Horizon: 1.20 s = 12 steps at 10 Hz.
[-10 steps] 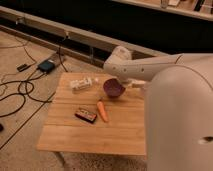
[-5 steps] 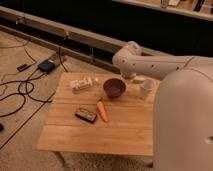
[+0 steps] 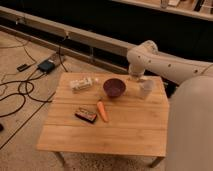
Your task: Place the white sponge in the ceramic cup
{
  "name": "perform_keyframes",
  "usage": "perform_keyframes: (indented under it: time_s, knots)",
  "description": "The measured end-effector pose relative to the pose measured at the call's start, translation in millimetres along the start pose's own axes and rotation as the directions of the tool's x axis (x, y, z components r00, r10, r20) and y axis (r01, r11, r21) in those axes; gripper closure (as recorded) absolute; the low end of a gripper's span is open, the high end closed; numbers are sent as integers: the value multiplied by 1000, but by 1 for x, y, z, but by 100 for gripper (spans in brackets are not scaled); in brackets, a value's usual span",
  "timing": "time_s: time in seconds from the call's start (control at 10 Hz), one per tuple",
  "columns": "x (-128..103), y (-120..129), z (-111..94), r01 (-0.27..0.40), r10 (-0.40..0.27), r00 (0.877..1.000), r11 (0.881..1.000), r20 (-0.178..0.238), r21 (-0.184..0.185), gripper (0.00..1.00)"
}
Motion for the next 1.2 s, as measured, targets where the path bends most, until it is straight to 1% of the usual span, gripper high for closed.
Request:
perform_keyframes:
  time_s: [0.2, 0.5, 0.8, 1.1, 1.2]
  knots:
    - [11, -2, 5, -25, 27, 998, 999, 64, -25, 100]
    - [25, -9, 12, -49, 55, 991, 998, 125, -51, 100]
    - [28, -18, 14, -58, 67, 983, 997, 168, -59, 100]
    - [32, -20, 19, -68, 80, 978, 995, 192, -72, 100]
    - [35, -20, 22, -75, 90, 976, 994, 201, -83, 100]
